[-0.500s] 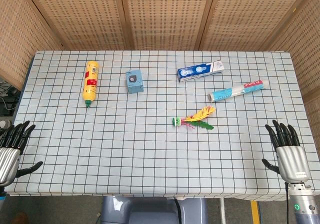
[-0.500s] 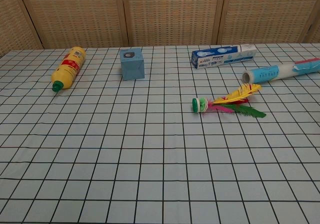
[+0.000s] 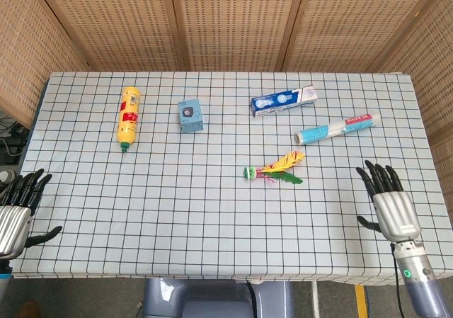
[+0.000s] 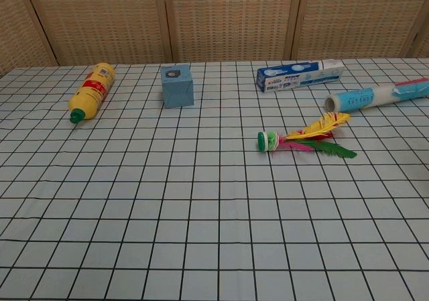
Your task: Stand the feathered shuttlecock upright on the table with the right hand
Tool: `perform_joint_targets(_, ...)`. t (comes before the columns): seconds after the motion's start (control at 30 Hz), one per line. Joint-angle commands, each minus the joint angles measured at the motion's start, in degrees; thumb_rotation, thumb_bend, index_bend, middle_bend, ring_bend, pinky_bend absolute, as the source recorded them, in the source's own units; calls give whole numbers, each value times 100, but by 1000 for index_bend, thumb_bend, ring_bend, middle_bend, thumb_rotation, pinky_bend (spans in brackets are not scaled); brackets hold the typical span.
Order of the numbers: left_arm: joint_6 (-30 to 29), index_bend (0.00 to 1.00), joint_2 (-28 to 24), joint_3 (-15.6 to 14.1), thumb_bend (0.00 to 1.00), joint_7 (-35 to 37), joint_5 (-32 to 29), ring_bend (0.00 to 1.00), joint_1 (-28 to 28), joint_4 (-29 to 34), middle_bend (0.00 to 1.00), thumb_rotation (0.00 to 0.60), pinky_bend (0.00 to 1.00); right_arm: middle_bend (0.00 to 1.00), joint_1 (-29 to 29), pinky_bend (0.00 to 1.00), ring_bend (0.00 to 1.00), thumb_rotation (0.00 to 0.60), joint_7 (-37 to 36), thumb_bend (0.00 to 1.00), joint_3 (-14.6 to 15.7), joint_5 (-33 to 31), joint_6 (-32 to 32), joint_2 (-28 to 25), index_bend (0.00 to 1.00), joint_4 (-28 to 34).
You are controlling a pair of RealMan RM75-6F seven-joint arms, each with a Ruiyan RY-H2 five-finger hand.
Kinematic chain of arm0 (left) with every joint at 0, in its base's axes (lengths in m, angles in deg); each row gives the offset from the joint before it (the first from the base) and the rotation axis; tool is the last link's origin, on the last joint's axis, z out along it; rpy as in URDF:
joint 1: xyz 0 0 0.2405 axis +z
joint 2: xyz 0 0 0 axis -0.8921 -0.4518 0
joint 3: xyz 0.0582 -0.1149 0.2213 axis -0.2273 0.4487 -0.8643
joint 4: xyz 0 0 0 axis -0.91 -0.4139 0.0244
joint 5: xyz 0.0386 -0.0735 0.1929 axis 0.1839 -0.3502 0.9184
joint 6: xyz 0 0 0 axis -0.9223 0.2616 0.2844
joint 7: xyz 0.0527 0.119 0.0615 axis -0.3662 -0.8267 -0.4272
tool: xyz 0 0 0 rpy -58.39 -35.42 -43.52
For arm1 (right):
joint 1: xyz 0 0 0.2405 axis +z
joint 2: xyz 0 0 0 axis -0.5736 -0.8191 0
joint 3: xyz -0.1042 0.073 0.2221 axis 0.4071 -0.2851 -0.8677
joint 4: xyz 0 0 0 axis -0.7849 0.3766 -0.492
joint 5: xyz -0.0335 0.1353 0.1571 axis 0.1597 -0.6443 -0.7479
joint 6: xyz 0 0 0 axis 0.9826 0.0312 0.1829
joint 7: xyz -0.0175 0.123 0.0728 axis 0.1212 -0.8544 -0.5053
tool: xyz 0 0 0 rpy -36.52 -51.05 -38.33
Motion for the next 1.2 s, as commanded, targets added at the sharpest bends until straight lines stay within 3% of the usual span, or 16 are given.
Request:
perform_joint_targets(0.03, 132, 0, 42, 72, 0, -33, -156, 0, -68, -42, 0, 600, 0, 0, 913, 0, 0, 600, -56, 49, -438, -294, -1057, 3, 138, -126)
perform_joint_targets(0.13, 231, 0, 68, 120, 0, -49, -293, 0, -105, -81, 0, 600, 0, 0, 1285, 0, 0, 600, -21, 204, -575, -411, -1458, 153, 279, -344)
perform_joint_targets(0.23, 418, 0, 105, 203, 0, -62, -555, 0, -166, -165, 0, 600, 0, 0, 1873, 0, 0, 600, 14, 287, -718, -715, -2218, 532, 324, -801)
perform_joint_targets(0.43, 656, 0, 174, 304, 0, -138, -881, 0, -257, -255, 0, 600, 0, 0, 2570, 0, 0, 600, 104, 313, -623, -893, -2990, 1356, 377, -2093)
perform_joint_targets(0.8, 907, 0, 308, 386, 0, -378, -1199, 0, -386, -332, 0, 600, 0, 0, 3058, 0, 0, 600, -926, 325, -128, -292, -3119, 2596, 446, -4373)
perform_joint_targets(1.2, 988, 0, 424, 412, 0, -559, -1358, 0, -444, -391, 0, 600, 0, 29, 3316, 0, 0, 600, -1893, 370, 136, 76, -2898, 3309, 484, -5678)
